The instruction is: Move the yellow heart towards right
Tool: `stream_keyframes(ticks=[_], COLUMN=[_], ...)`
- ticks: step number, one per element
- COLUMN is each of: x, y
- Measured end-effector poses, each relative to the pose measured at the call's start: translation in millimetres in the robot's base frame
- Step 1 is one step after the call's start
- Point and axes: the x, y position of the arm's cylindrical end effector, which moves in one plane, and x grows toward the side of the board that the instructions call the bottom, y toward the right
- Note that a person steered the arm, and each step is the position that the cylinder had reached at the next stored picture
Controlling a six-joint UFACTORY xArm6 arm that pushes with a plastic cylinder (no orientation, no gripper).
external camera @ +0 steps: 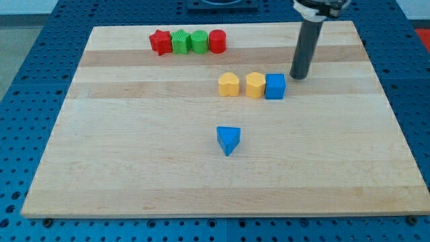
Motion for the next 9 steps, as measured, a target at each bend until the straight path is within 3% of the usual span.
stream_keyframes(ticks=[5, 9], x=[47, 50], y=[-38, -71])
